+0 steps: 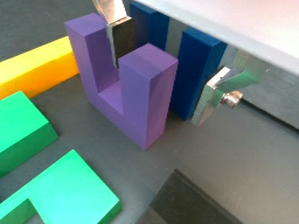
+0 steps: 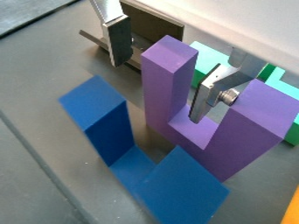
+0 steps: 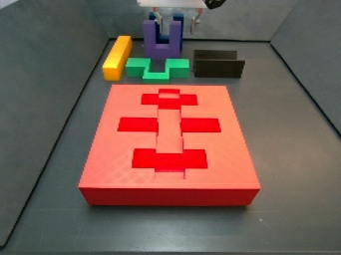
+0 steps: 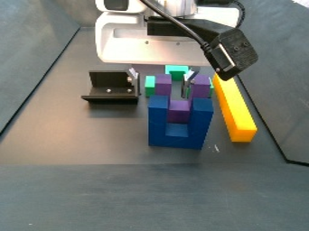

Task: Pick up the purple object. Move up. Move to above the board. Insert the purple object.
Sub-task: Pick up the purple object.

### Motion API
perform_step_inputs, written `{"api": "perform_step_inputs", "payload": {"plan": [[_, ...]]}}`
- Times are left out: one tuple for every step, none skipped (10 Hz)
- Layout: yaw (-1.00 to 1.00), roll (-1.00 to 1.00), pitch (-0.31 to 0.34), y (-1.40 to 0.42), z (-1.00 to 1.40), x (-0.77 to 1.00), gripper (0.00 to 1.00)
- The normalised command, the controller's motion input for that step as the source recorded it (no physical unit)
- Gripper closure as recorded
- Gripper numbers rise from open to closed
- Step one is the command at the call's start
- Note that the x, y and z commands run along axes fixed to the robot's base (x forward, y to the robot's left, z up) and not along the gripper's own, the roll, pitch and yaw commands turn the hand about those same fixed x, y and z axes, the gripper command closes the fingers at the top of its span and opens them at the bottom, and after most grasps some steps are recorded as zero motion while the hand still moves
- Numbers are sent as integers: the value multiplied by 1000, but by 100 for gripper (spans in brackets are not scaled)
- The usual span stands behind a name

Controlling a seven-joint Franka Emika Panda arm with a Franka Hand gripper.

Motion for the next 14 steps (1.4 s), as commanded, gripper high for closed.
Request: {"api": "perform_step_inputs", "payload": {"plan": [[0, 0, -36, -109, 0, -49, 0], [0, 13, 0, -40, -23, 0, 0], [0, 61, 0, -220, -43, 0, 0], [0, 0, 0, 23, 0, 0, 0], [0, -31, 26, 169, 0, 54, 0], [0, -50, 24, 157, 0, 26, 0], [0, -13, 4, 49, 0, 0, 0], [0, 0, 0, 0, 0, -17, 0], [0, 4, 0, 0, 0, -20, 0], [0, 0, 0, 0, 0, 0, 0], [0, 0, 0, 0, 0, 0, 100], [0, 0, 0, 0, 0, 0, 100], [0, 0, 0, 0, 0, 0, 100], [0, 0, 0, 0, 0, 0, 100]]}}
